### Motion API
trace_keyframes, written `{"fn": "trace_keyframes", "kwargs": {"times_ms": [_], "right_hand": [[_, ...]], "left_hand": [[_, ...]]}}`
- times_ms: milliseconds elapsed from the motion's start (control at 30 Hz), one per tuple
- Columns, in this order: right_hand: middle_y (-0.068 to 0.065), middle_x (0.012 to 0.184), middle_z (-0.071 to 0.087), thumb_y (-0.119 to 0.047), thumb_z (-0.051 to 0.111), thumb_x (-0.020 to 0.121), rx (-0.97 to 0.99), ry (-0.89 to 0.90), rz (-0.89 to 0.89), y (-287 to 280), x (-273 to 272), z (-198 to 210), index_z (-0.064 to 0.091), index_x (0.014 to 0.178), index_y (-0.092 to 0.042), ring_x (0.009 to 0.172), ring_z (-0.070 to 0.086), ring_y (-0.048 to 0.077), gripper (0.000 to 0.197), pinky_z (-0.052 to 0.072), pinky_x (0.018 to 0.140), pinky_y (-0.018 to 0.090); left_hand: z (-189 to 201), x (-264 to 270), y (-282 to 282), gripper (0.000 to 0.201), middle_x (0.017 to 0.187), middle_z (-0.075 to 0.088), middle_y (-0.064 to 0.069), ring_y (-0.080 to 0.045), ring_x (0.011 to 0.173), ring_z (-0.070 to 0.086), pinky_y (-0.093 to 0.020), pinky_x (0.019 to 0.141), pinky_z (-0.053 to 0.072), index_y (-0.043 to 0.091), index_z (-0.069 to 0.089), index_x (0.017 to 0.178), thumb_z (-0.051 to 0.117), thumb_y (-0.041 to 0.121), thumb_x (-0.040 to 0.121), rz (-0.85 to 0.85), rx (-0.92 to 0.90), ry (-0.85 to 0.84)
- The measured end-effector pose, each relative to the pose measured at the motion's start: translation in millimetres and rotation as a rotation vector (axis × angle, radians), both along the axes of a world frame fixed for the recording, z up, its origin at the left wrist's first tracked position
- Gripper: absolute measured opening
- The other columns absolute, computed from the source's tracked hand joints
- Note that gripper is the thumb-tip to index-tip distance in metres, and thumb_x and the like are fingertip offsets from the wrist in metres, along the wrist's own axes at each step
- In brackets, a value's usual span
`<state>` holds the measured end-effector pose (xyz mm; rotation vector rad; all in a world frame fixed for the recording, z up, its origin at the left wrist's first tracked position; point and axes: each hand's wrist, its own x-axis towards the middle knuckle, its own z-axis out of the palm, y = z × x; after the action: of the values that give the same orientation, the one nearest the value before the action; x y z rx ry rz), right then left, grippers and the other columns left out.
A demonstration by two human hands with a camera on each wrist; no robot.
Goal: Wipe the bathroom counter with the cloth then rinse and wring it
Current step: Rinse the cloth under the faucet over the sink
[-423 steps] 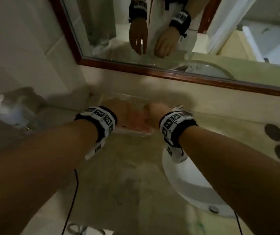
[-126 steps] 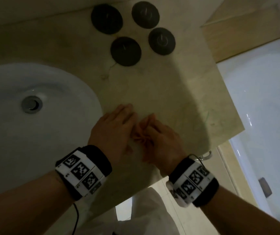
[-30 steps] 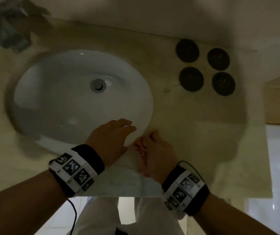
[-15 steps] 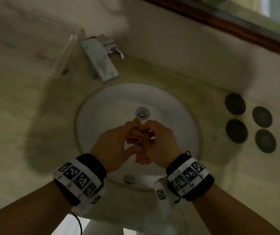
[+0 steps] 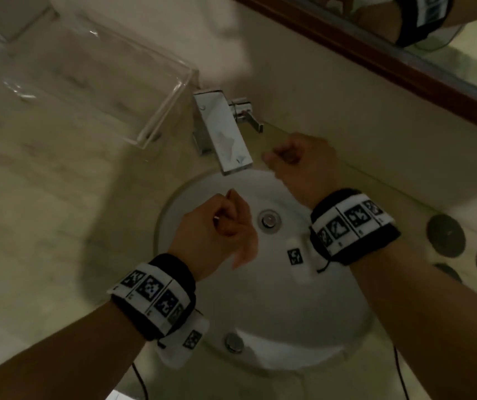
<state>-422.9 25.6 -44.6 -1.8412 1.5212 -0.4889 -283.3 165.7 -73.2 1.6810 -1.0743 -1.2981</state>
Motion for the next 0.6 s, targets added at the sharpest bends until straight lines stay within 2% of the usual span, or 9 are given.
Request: {"fn": "trace_keyframes", "kwargs": {"times_ms": [67, 133, 233, 300, 333, 400, 467, 533, 600], "right_hand": [[-0.001, 0.081, 0.071, -0.043, 0.072, 0.08, -0.083, 0.041, 0.034, -19.6, 14.3, 1.5, 0.065, 0.08, -0.019, 0.076, 0.067, 0.02, 0.024, 0.055, 0.079, 0.038], [0.0, 0.082, 0.07, -0.044, 0.07, 0.08, -0.13, 0.079, 0.076, -32.5, 23.7, -1.6, 0.065, 0.08, -0.019, 0.079, 0.066, 0.023, 0.025, 0.054, 0.078, 0.037], [0.001, 0.08, 0.07, -0.044, 0.068, 0.081, -0.188, 0.116, 0.115, -43.3, 26.3, -9.3, 0.063, 0.076, -0.02, 0.075, 0.065, 0.025, 0.025, 0.052, 0.074, 0.037], [-0.002, 0.073, 0.067, -0.041, 0.067, 0.081, -0.24, 0.107, 0.146, -46.2, 26.4, -10.7, 0.063, 0.074, -0.02, 0.069, 0.064, 0.023, 0.023, 0.051, 0.07, 0.033], [-0.004, 0.07, 0.065, -0.04, 0.067, 0.082, -0.26, 0.11, 0.162, -48.1, 26.2, -10.5, 0.063, 0.073, -0.02, 0.067, 0.064, 0.022, 0.022, 0.049, 0.069, 0.031], [-0.005, 0.068, 0.064, -0.037, 0.067, 0.083, -0.268, 0.11, 0.166, -52.8, 24.1, -12.0, 0.065, 0.073, -0.019, 0.066, 0.064, 0.021, 0.021, 0.048, 0.071, 0.031], [-0.003, 0.072, 0.068, -0.036, 0.067, 0.083, -0.272, 0.104, 0.149, -59.2, 20.9, -14.7, 0.068, 0.076, -0.017, 0.068, 0.065, 0.022, 0.02, 0.051, 0.073, 0.035], [-0.001, 0.075, 0.071, -0.036, 0.067, 0.083, -0.256, 0.09, 0.134, -64.3, 18.6, -18.8, 0.069, 0.078, -0.017, 0.069, 0.066, 0.022, 0.02, 0.054, 0.072, 0.039], [0.0, 0.078, 0.071, -0.037, 0.065, 0.084, -0.239, 0.082, 0.117, -65.7, 17.1, -22.1, 0.069, 0.08, -0.017, 0.072, 0.066, 0.023, 0.021, 0.054, 0.074, 0.041]], "left_hand": [[-1.8, 1.0, -8.9, 0.025, 0.067, 0.059, 0.012, 0.002, 0.055, 0.052, -0.011, 0.058, 0.045, 0.01, 0.056, 0.08, 0.077, 0.023, 0.075, 0.036, 0.036, -0.08], [-4.0, -0.6, -17.2, 0.02, 0.07, 0.061, 0.007, -0.006, 0.06, 0.055, -0.022, 0.063, 0.048, 0.016, 0.055, 0.08, 0.074, 0.021, 0.077, 0.043, 0.033, -0.096], [-7.3, -1.7, -30.4, 0.035, 0.082, 0.061, 0.011, -0.001, 0.07, 0.056, -0.018, 0.063, 0.045, 0.02, 0.057, 0.106, 0.075, 0.017, 0.076, 0.082, -0.017, -0.241], [-12.7, 1.0, -39.2, 0.046, 0.091, 0.065, 0.007, -0.009, 0.08, 0.064, -0.024, 0.072, 0.053, 0.018, 0.055, 0.115, 0.078, 0.019, 0.075, 0.146, 0.014, -0.213], [-15.5, 2.7, -43.5, 0.04, 0.092, 0.067, 0.004, -0.017, 0.085, 0.067, -0.034, 0.077, 0.057, 0.019, 0.059, 0.11, 0.077, 0.019, 0.075, 0.136, 0.034, -0.173], [-19.9, 5.6, -48.7, 0.019, 0.085, 0.066, -0.004, -0.033, 0.084, 0.067, -0.048, 0.081, 0.056, 0.025, 0.063, 0.084, 0.069, 0.009, 0.077, 0.094, 0.038, 0.074], [-23.2, 5.5, -54.6, 0.032, 0.072, 0.048, -0.007, -0.029, 0.067, 0.051, -0.039, 0.07, 0.043, 0.026, 0.056, 0.068, 0.055, -0.003, 0.082, 0.087, 0.047, 0.35], [-17.2, 2.4, -58.9, 0.039, 0.07, 0.03, -0.006, -0.023, 0.062, 0.03, -0.037, 0.062, 0.021, 0.024, 0.055, 0.067, 0.046, -0.009, 0.085, 0.145, 0.007, 0.5], [-14.7, 1.0, -59.9, 0.031, 0.07, 0.042, -0.002, -0.019, 0.063, 0.042, -0.032, 0.064, 0.027, 0.022, 0.059, 0.071, 0.05, -0.005, 0.085, 0.126, 0.032, 0.539]]}}
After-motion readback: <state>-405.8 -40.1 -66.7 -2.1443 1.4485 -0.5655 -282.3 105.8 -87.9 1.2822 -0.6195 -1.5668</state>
